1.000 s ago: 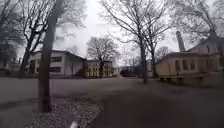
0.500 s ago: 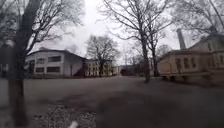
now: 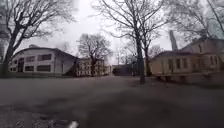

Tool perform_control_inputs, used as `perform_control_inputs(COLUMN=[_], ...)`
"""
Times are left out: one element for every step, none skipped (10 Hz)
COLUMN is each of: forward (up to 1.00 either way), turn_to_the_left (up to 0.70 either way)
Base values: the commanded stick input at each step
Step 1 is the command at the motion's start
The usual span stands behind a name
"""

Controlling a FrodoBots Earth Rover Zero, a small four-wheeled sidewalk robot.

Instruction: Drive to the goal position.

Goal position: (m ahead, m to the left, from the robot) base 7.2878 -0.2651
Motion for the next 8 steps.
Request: perform_control_inputs(forward=[1.00,1.00,1.00,1.00,1.00,1.00,1.00,1.00], turn_to_the_left=[-0.04,0.00,0.00,0.00,0.00,0.00,0.00,0.00])
